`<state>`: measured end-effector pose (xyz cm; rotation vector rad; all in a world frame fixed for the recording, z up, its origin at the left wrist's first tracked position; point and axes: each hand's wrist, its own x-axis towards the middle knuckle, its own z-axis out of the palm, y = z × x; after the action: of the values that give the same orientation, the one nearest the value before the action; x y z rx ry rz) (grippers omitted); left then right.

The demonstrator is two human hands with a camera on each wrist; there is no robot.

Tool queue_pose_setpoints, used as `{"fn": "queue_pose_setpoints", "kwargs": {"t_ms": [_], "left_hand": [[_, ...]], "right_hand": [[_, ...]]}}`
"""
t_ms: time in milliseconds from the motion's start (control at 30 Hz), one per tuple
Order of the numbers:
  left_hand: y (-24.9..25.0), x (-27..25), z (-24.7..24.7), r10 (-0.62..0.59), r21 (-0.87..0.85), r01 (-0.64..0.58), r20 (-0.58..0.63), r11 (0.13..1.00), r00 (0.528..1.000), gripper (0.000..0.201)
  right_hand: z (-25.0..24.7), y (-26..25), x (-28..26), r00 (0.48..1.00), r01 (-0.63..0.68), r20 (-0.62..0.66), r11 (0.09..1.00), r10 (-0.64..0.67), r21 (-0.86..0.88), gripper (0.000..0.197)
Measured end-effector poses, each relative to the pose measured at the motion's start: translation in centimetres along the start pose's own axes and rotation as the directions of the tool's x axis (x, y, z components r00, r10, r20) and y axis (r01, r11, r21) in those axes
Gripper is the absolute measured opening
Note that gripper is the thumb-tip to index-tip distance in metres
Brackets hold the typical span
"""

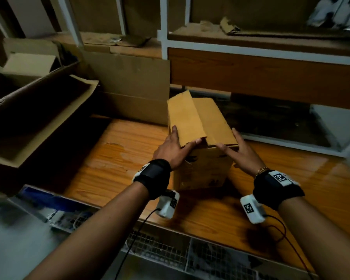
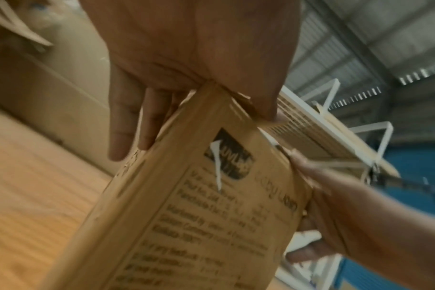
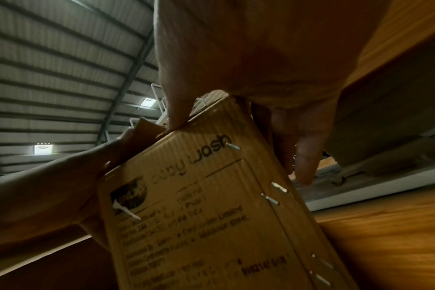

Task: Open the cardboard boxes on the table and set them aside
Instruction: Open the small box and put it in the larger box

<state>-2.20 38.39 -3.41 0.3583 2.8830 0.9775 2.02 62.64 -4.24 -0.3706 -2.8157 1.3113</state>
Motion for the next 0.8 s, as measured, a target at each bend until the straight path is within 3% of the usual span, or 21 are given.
{"fn": "queue_pose_setpoints", "kwargs": {"t_ms": [133,267,333,400,467,500,567,633,700,733,800], "left_hand": [[-1.2,-0.5,-0.3,0.035,0.018,-0.033,-0.103,0.999,0.994,0.091],[-3.3,-1.4,-0.7,-0.019,-0.112,-0.011,-0.262,0.994,0.965,0.074],[-4.4,-1.5,-1.2,-0.103,-0.167,0.042,-0.380,0.985,0.919,0.070],[-5.2,-1.4,-2.1,-0.158,-0.163,0.084,-0.520,0.983,0.839,0.075],[-5.6,-1.1,-3.1,-0.133,-0.058,0.126,-0.650,0.990,0.748,0.095],[-5.3,-1.1,-3.7,-0.083,0.056,0.165,-0.684,0.985,0.725,0.101],[-4.7,-0.9,-4.4,0.080,0.343,0.199,-0.653,0.918,0.753,0.092],[-4.4,-0.3,-4.2,0.241,0.564,0.061,-0.445,0.823,0.862,0.066],[-4.8,0.4,-3.7,0.215,0.438,-0.108,-0.203,0.893,0.955,0.052],[-4.9,0.5,-3.6,0.164,0.284,-0.122,-0.129,0.951,0.978,0.049],[-5.2,0.4,-3.2,0.110,0.084,-0.102,-0.096,0.991,0.989,0.044]], "right_hand": [[0.4,-0.5,-0.1,0.995,-0.028,-0.101,0.992,0.016,-0.120,0.093],[0.6,-0.8,0.3,0.992,-0.020,-0.123,0.981,-0.004,-0.194,0.080],[0.8,-1.5,0.4,0.991,0.029,-0.120,0.968,-0.061,-0.248,0.072],[0.9,-2.5,0.9,0.982,0.110,-0.114,0.950,-0.149,-0.294,0.072],[1.1,-3.8,1.4,0.973,0.183,-0.068,0.916,-0.221,-0.358,0.070],[1.2,-4.5,1.6,0.969,0.214,-0.032,0.891,-0.247,-0.400,0.068],[1.6,-5.6,1.8,0.961,0.258,0.036,0.832,-0.276,-0.491,0.065],[2.1,-6.3,1.8,0.962,0.257,0.070,0.787,-0.264,-0.562,0.066],[2.4,-6.7,1.7,0.973,0.210,0.063,0.741,-0.222,-0.637,0.076],[2.6,-6.9,1.6,0.978,0.183,0.051,0.714,-0.202,-0.676,0.083],[2.7,-7.3,1.5,0.983,0.149,0.037,0.662,-0.181,-0.734,0.097]]}}
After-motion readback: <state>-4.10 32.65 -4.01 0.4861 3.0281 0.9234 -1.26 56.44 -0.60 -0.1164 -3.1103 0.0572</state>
